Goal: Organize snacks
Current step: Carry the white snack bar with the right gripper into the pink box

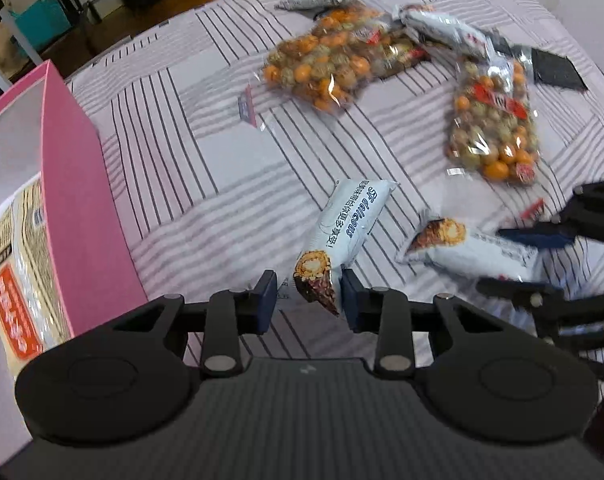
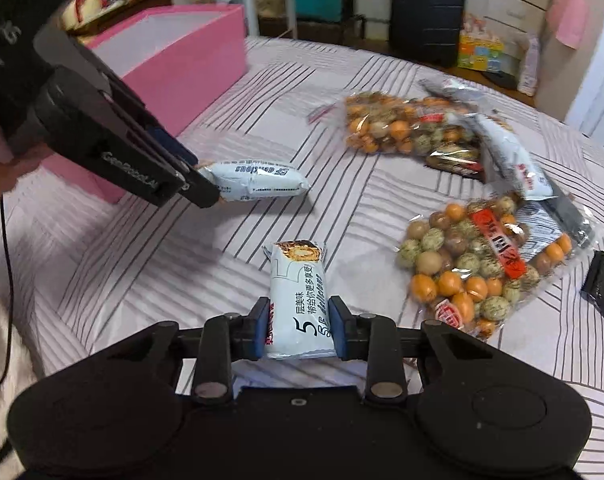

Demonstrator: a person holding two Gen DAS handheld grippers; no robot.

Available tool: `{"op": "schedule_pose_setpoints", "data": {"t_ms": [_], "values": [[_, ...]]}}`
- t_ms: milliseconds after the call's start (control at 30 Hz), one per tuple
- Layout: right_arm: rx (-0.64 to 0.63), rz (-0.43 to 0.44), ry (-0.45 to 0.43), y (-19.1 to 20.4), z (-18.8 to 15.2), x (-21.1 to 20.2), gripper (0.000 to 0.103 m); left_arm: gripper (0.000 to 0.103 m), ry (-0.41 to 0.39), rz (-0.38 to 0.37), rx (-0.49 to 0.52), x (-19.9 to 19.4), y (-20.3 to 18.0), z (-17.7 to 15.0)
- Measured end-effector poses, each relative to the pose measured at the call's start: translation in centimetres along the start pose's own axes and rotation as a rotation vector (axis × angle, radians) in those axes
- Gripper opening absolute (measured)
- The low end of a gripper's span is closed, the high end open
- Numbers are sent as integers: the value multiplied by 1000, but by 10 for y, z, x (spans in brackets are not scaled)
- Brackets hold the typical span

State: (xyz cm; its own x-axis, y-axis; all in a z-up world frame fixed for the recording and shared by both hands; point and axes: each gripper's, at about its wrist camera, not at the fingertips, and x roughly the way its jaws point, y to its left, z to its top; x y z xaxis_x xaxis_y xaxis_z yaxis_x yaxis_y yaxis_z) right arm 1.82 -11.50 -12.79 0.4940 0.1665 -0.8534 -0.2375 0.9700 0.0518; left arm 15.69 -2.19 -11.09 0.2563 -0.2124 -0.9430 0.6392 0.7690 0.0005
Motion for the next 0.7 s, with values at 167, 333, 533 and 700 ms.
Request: {"op": "schedule_pose_setpoints", "data": {"t_ms": [167,333,533,700], "values": [[11,-12,-2,1,2,-5,35,33,-10,-7,4,-10,-5,-16],[1,16,3,8,3,-24,35,33,-5,-36,14,-32,-4,-33],[-55,69,4,29,5,-57,35,33,25,-83,-9,-59,4,-56],[-59,143,-21,39,15,-81,35,33,34,-104,-58,-86,18,-74]]}}
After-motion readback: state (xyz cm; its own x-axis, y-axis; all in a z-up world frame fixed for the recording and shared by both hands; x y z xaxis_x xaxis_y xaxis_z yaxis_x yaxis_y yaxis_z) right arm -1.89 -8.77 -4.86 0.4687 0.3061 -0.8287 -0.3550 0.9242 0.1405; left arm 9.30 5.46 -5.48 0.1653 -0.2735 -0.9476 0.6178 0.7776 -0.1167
